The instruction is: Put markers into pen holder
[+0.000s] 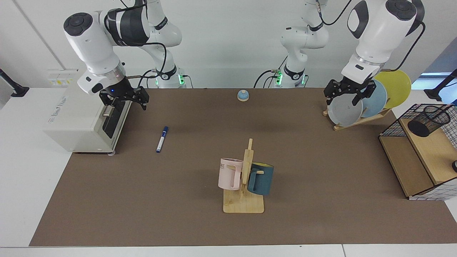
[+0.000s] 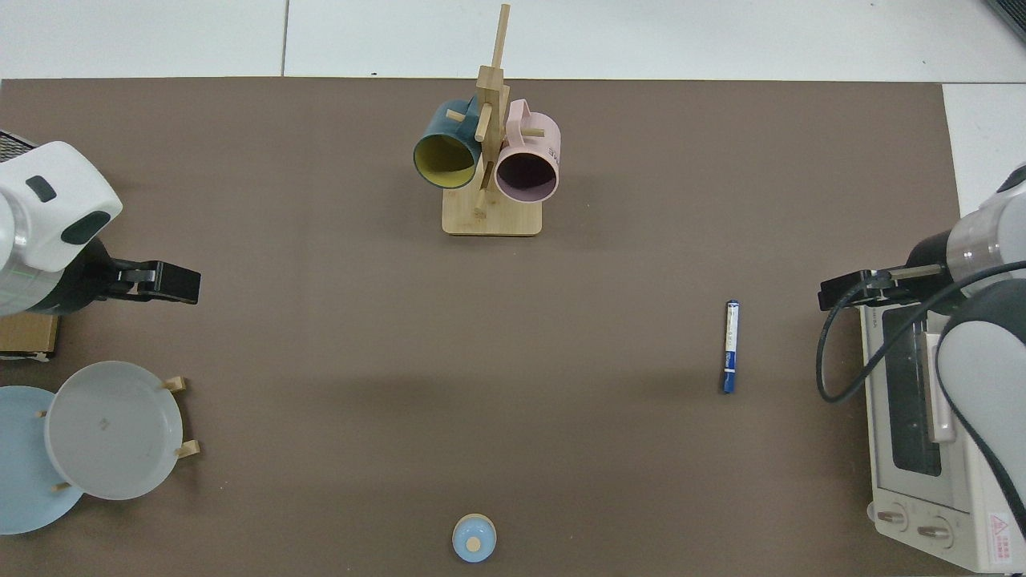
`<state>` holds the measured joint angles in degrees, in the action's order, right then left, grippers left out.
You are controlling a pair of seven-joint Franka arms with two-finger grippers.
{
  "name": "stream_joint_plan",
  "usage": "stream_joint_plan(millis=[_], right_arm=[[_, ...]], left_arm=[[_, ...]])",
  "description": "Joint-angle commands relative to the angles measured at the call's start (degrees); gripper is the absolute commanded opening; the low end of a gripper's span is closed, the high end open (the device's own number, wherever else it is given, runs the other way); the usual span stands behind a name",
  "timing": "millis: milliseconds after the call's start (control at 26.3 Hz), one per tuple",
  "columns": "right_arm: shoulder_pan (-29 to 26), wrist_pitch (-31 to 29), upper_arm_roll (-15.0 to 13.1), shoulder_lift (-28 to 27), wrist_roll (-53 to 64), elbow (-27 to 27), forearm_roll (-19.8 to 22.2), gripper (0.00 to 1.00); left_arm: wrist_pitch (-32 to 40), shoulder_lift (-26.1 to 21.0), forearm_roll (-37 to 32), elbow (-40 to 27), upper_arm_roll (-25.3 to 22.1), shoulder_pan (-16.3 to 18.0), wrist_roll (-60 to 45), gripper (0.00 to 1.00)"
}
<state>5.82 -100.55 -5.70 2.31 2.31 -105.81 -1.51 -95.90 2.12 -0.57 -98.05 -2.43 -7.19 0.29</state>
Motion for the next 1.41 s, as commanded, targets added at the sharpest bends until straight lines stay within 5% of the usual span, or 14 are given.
stream_joint_plan(millis=[0, 646, 1368], right_arm=[[1.0, -4.7, 0.4, 0.7, -3.4, -5.7, 0.3, 1.0], [2.4, -24.6, 0.4, -8.6, -4.8, -17.2, -0.1, 1.0], [3.6, -32.3, 0.3, -14.6, -12.2, -19.3, -0.1, 1.0]], left_arm=[[0.0, 1.3, 0.4, -1.4, -0.3, -0.4, 0.1, 1.0], [0.1, 1.4, 0.4, -1.5, -0.3, -0.4, 0.2, 1.0], [0.1, 1.5, 0.4, -1.5, -0.3, -0.4, 0.3, 1.0]])
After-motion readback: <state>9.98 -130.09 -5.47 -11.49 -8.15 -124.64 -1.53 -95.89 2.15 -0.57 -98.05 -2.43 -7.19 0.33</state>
